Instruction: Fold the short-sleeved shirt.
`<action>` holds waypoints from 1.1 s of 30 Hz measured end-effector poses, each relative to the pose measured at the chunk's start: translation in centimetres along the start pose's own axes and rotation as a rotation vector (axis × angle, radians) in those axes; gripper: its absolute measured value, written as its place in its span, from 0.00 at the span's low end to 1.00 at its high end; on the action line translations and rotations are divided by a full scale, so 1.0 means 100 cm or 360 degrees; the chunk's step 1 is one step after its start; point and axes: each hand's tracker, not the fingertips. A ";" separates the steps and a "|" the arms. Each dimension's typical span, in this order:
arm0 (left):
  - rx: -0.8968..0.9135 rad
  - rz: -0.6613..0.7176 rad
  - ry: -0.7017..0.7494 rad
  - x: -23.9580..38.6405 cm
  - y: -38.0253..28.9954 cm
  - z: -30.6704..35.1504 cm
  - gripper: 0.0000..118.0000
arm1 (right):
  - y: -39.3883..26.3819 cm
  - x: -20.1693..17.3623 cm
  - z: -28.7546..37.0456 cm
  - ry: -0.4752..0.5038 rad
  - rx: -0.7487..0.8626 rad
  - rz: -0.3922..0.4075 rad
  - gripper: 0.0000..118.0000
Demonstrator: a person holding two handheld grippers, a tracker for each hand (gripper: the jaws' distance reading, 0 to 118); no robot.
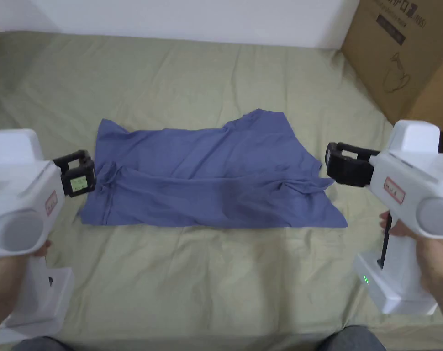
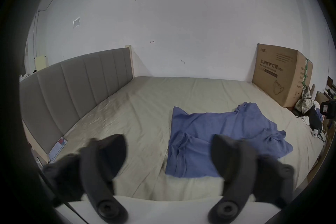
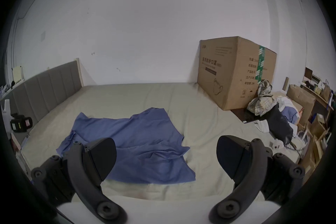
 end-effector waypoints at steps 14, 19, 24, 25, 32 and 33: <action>-0.0066 0.0037 -0.0112 -0.004 -0.013 0.047 0.00 | -0.028 -0.005 0.045 0.0082 0.0014 -0.0069 0.00; -0.0198 0.0103 -0.0163 -0.010 0.009 0.010 0.04 | -0.022 -0.013 0.043 0.0107 0.0015 -0.0035 0.00; -0.0533 0.0197 -0.0264 -0.008 0.037 -0.055 1.00 | -0.018 -0.019 0.032 0.0108 -0.0005 -0.0001 0.00; -0.0588 0.0176 -0.0239 -0.005 0.035 -0.073 1.00 | -0.017 -0.020 0.029 0.0107 -0.0013 0.0005 0.00; -0.0980 0.0043 -0.0129 0.008 0.015 -0.169 1.00 | -0.020 -0.021 -0.002 0.0102 -0.0094 0.0036 0.00; -0.1041 0.0028 -0.0101 0.010 0.005 -0.176 1.00 | -0.021 -0.021 -0.008 0.0097 -0.0108 0.0039 0.00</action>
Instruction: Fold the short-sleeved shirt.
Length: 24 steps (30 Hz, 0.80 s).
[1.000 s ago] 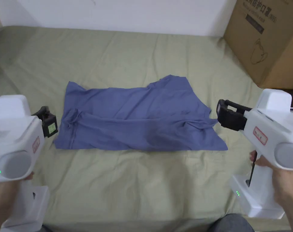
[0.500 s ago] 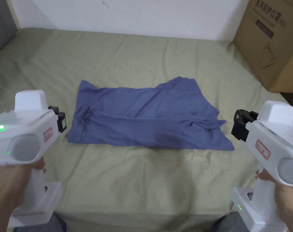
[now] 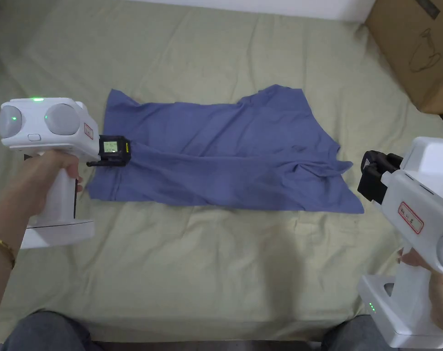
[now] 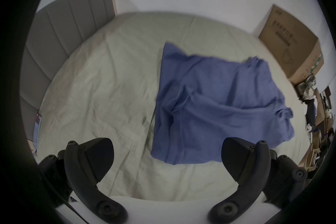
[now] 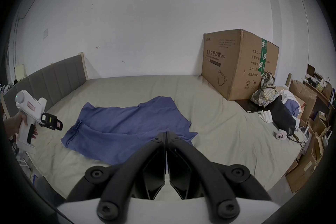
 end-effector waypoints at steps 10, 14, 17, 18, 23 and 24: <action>-0.0293 0.0010 -0.0023 0.007 -0.018 -0.059 0.27 | -0.005 0.002 -0.045 -0.0026 -0.0140 0.0026 0.00; -0.0264 0.0027 -0.0058 0.008 -0.023 -0.060 0.04 | 0.000 -0.003 -0.052 -0.0016 -0.0159 0.0030 0.00; -0.0215 -0.0003 -0.0090 -0.005 -0.015 -0.056 0.03 | 0.010 0.000 -0.063 0.0001 -0.0191 0.0033 0.00; -0.0142 -0.0012 -0.0103 -0.006 -0.015 -0.049 0.03 | 0.016 0.004 -0.068 0.0007 -0.0201 0.0032 0.00; -0.0008 0.0091 -0.0187 -0.018 -0.017 -0.022 0.03 | 0.041 0.036 -0.129 0.0031 -0.0514 -0.0137 0.24; 0.0004 0.0099 -0.0185 -0.019 -0.016 -0.021 0.03 | 0.043 0.043 -0.145 0.0021 -0.0620 -0.0165 0.54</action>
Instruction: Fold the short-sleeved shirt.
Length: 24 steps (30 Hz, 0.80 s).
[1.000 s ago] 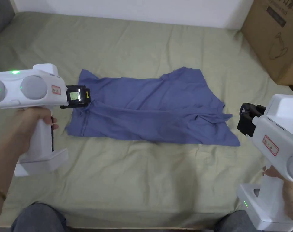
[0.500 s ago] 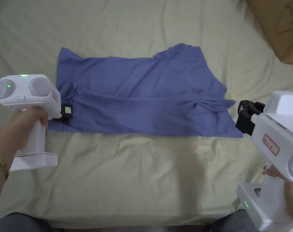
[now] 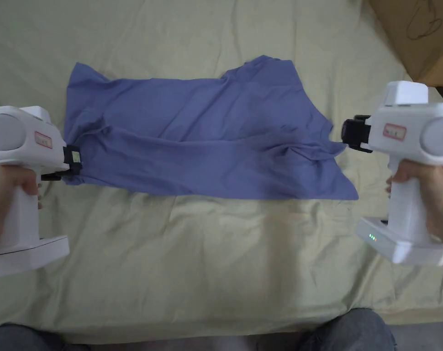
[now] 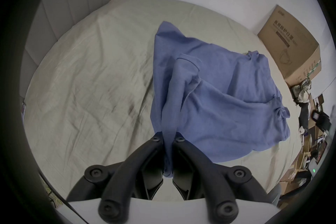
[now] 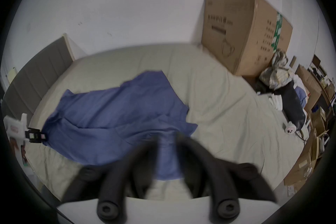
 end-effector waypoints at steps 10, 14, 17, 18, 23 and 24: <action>-0.0011 0.0063 0.0001 -0.004 -0.007 -0.003 0.03 | -0.018 0.041 -0.118 -0.0308 -0.0639 0.0105 0.98; -0.0033 0.0090 0.0005 -0.003 -0.012 -0.003 0.03 | -0.039 0.049 -0.138 -0.0271 -0.0707 0.0024 0.94; -0.0056 0.0094 0.0021 -0.003 -0.015 -0.010 0.03 | -0.047 0.049 -0.143 -0.0166 -0.0726 -0.0042 0.57; -0.0066 0.0100 0.0024 -0.003 -0.016 -0.011 0.03 | -0.045 0.047 -0.137 -0.0114 -0.0723 -0.0121 0.45; -0.0079 0.0124 0.0014 0.003 -0.015 0.001 0.03 | -0.024 0.040 -0.101 -0.0055 -0.0667 0.0012 0.08; -0.0070 0.0133 0.0000 0.003 -0.013 0.008 0.03 | -0.020 0.043 -0.089 -0.0042 -0.0635 0.0004 0.08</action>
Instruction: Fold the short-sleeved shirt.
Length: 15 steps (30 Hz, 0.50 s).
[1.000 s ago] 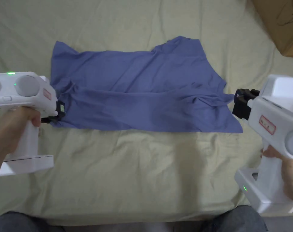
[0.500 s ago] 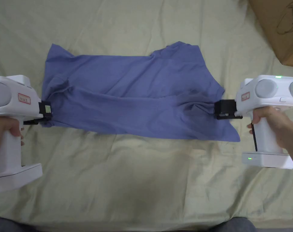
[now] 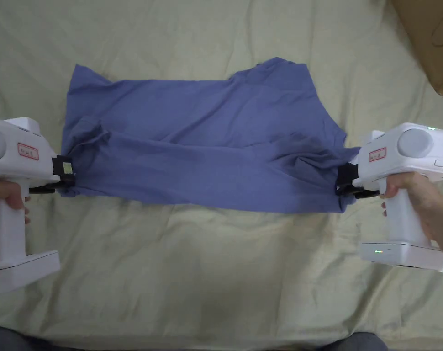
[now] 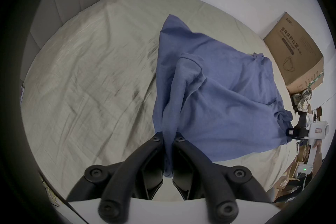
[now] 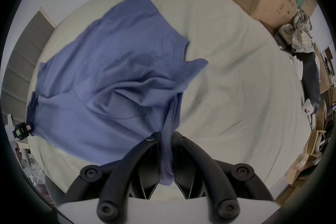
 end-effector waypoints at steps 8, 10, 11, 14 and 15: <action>0.0119 0.0062 -0.0160 -0.027 -0.020 0.065 0.02 | -0.058 0.021 0.095 0.0153 0.0261 -0.0079 0.08; 0.0123 0.0106 -0.0168 -0.045 -0.039 0.068 0.02 | -0.086 0.032 0.099 0.0208 0.0286 -0.0157 0.08; 0.0119 0.0118 -0.0154 -0.051 -0.051 0.070 0.02 | -0.101 0.036 0.097 0.0224 0.0292 -0.0189 0.08; 0.0011 0.0177 -0.0122 -0.073 -0.090 0.063 0.03 | -0.149 0.033 0.090 0.0260 0.0228 -0.0247 0.08; -0.0016 0.0192 -0.0108 -0.077 -0.103 0.059 0.02 | -0.164 0.030 0.084 0.0248 0.0185 -0.0251 0.08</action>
